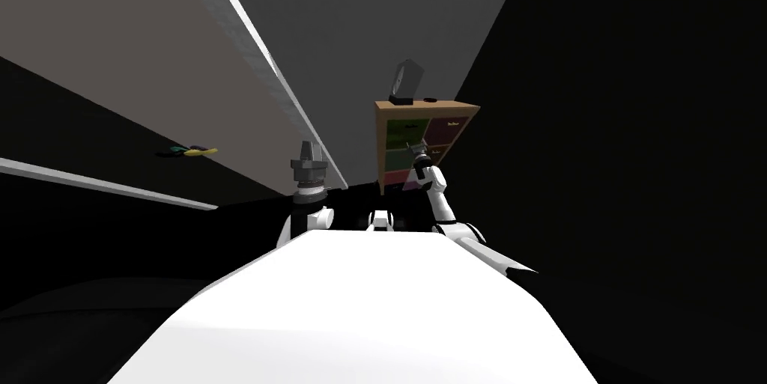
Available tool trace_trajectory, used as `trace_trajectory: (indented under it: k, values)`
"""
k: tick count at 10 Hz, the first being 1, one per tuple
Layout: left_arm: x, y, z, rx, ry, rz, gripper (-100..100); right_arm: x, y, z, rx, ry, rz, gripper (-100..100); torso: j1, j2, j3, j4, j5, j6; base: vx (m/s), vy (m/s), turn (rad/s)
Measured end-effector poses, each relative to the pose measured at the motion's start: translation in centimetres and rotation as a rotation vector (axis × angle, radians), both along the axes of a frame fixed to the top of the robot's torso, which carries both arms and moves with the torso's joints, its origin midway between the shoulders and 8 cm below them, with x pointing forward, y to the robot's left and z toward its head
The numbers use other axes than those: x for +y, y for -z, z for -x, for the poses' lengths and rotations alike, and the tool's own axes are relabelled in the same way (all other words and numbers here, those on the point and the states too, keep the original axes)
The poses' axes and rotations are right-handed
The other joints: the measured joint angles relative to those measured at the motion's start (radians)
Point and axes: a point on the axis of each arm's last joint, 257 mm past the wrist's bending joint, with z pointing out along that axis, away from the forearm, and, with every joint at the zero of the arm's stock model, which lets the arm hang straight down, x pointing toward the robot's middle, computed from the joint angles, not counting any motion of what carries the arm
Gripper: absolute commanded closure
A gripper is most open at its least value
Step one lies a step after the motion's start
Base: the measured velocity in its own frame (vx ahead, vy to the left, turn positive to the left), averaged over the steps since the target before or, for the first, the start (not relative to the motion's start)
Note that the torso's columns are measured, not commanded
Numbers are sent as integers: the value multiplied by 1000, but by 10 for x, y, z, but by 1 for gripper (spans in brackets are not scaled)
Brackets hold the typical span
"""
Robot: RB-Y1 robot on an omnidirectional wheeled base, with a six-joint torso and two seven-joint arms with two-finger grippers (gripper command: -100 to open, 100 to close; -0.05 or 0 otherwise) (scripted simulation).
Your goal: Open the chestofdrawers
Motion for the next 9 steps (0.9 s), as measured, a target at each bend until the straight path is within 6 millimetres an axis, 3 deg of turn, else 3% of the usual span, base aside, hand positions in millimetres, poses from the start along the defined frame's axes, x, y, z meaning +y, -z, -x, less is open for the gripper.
trace_trajectory:
  k: [9]
  values:
    - [0,0,0,0,0,0,0,-54,-1,-45,41,236,441,-100,0,0,0,0,0,1,-61,-3,174]
